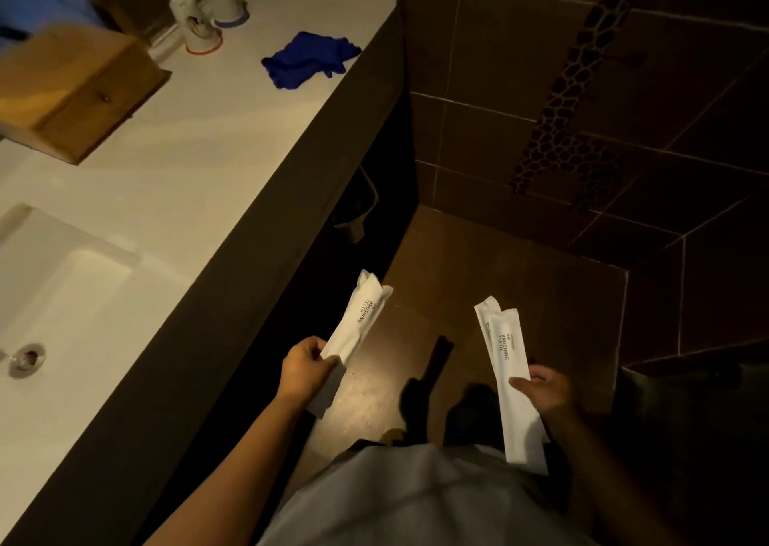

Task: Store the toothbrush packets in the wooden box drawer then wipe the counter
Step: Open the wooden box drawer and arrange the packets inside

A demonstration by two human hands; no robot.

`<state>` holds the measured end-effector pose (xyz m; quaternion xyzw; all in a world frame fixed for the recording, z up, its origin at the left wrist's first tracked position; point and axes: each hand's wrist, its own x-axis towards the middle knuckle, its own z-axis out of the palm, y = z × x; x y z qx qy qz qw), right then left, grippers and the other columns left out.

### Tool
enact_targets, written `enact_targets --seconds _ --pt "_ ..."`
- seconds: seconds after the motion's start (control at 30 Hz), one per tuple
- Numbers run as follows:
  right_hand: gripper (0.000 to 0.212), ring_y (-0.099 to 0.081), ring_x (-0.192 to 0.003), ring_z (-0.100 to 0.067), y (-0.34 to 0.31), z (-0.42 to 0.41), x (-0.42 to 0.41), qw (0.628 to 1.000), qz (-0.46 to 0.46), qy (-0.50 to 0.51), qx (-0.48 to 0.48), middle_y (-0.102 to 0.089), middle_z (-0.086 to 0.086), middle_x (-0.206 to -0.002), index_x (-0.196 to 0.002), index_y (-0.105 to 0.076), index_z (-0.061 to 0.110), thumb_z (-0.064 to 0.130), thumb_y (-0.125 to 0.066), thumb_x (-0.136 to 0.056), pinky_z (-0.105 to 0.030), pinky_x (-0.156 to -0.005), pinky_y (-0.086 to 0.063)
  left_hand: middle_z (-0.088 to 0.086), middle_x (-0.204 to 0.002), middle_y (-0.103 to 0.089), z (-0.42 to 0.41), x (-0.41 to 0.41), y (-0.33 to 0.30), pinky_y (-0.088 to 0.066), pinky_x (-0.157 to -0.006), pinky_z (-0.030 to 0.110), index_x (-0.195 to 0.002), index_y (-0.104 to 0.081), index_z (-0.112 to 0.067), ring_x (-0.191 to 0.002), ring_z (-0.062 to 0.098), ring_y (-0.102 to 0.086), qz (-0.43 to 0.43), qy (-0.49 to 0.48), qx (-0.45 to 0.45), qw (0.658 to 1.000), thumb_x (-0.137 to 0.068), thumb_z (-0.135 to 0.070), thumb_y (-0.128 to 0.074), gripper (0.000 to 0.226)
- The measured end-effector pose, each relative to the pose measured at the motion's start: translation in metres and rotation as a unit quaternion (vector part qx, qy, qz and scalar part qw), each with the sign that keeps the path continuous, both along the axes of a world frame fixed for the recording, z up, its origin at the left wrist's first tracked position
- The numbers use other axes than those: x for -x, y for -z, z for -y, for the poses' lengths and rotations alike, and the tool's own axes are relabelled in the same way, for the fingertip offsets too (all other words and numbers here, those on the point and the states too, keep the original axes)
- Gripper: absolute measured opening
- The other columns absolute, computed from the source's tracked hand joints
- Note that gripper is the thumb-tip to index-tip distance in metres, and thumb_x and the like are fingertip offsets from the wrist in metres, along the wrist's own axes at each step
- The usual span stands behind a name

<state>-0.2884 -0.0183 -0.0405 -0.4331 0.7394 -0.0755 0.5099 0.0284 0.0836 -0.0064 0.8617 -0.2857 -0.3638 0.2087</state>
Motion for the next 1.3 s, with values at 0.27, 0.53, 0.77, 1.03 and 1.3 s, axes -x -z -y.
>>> enact_targets --seconds 0.27,0.53,0.77,1.03,1.3 --pt "0.010 -0.062 -0.088 -0.033 -0.001 0.169 -0.009 0.990 0.036 -0.138 0.001 -0.066 -0.023 -0.107 -0.091 -0.062 0.000 0.003 -0.066 -0.082 -0.040 -0.082 -0.052 0.009 -0.084 -0.057 0.078 0.032 0.014 -0.037 -0.068 0.029 -0.088 -0.058 -0.008 -0.078 0.023 -0.052 -0.003 -0.146 -0.025 0.989 -0.080 -0.010 -0.067 0.013" --pt "0.019 -0.059 -0.085 -0.024 -0.023 0.291 -0.076 0.961 0.053 -0.272 -0.003 -0.065 -0.014 -0.105 -0.100 -0.061 0.005 0.008 -0.066 -0.082 -0.035 -0.075 -0.049 0.003 -0.080 -0.057 0.096 0.064 0.021 -0.037 -0.057 0.027 -0.075 -0.054 -0.022 -0.068 0.014 -0.050 -0.012 -0.306 -0.042 0.951 -0.080 -0.010 -0.068 0.019" --pt "0.022 -0.057 -0.085 -0.025 -0.021 0.327 -0.136 0.948 0.066 -0.313 0.004 -0.065 -0.020 -0.107 -0.102 -0.060 -0.003 0.003 -0.065 -0.082 -0.033 -0.076 -0.047 0.006 -0.080 -0.058 0.114 0.045 0.030 -0.038 -0.062 0.030 -0.071 -0.052 -0.022 -0.068 0.015 -0.050 -0.023 -0.351 -0.044 0.935 -0.079 -0.009 -0.069 0.023" --pt "0.019 -0.061 -0.087 -0.033 -0.019 0.342 -0.167 0.957 0.049 -0.285 0.005 -0.066 -0.025 -0.108 -0.100 -0.062 -0.008 0.000 -0.064 -0.082 -0.033 -0.077 -0.046 0.005 -0.087 -0.060 0.182 -0.023 0.017 -0.042 -0.070 0.029 -0.084 -0.058 -0.016 -0.079 0.018 -0.055 -0.037 -0.247 -0.031 0.968 -0.080 -0.014 -0.069 0.011" --pt "0.012 -0.063 -0.089 -0.034 -0.052 0.356 -0.210 0.967 0.123 -0.220 0.038 -0.067 -0.021 -0.099 -0.075 -0.061 0.010 0.001 -0.065 -0.082 -0.043 -0.081 -0.052 0.002 -0.082 -0.062 0.277 -0.077 -0.037 -0.047 -0.061 0.020 -0.080 -0.060 -0.011 -0.073 0.013 -0.056 -0.042 -0.226 0.083 0.970 -0.079 -0.014 -0.068 0.009"
